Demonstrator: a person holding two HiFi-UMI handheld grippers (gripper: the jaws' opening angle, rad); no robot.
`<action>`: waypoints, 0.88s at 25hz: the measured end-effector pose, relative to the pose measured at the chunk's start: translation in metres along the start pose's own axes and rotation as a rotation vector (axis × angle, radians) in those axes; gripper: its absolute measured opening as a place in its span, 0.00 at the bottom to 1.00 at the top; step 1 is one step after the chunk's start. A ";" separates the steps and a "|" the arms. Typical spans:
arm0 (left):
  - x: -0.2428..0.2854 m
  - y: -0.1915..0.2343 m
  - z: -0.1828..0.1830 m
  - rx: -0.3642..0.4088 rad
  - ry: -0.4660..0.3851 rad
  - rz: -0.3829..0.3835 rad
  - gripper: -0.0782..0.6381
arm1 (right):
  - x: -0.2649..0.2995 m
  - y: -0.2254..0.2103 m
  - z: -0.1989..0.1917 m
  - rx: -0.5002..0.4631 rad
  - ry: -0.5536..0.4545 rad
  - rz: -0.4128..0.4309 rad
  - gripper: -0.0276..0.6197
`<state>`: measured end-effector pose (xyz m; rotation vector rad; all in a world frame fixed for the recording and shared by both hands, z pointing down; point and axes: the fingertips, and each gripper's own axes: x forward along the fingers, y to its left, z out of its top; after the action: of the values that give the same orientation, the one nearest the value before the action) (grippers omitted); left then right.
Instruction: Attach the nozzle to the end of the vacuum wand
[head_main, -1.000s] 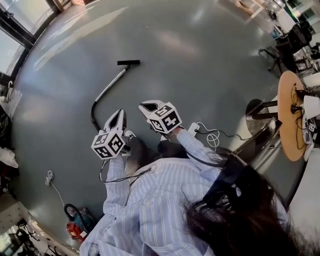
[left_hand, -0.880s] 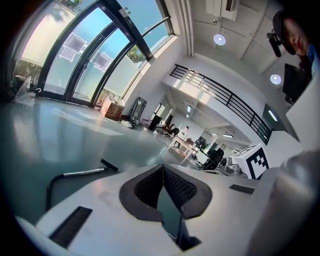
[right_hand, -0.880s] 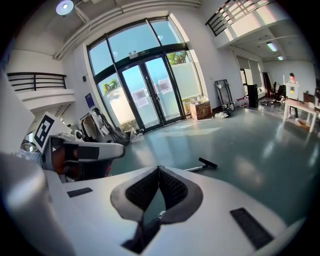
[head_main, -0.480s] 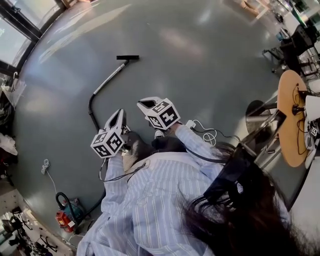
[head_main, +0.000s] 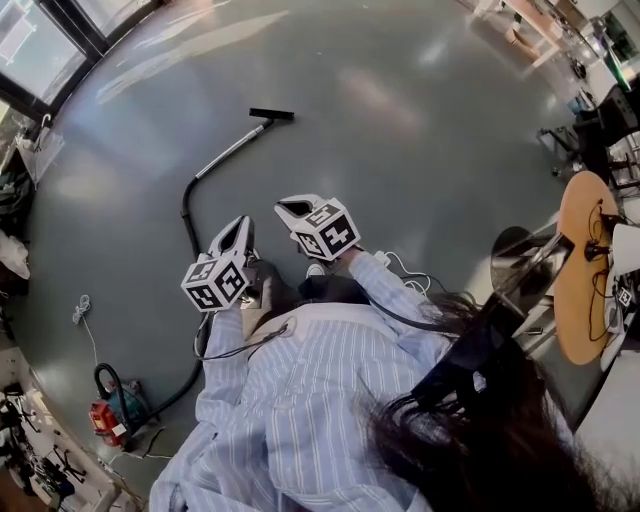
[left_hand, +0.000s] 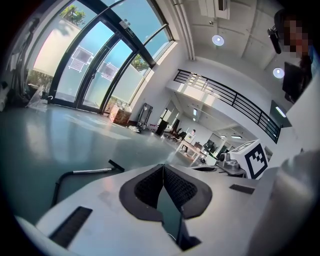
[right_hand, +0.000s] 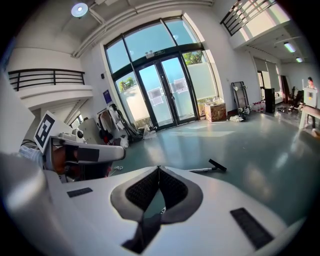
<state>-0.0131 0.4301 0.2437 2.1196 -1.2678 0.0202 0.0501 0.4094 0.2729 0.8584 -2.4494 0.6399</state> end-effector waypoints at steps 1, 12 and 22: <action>0.000 0.001 -0.001 0.002 0.004 0.001 0.12 | 0.001 0.000 0.000 -0.001 0.001 0.001 0.05; 0.006 0.004 0.006 0.016 0.016 0.001 0.12 | 0.007 -0.002 0.003 -0.006 0.008 0.011 0.05; 0.015 0.003 0.006 0.019 0.030 -0.004 0.12 | 0.010 -0.009 0.001 -0.003 0.020 0.016 0.05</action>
<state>-0.0087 0.4142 0.2458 2.1299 -1.2504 0.0628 0.0488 0.3980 0.2799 0.8275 -2.4413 0.6471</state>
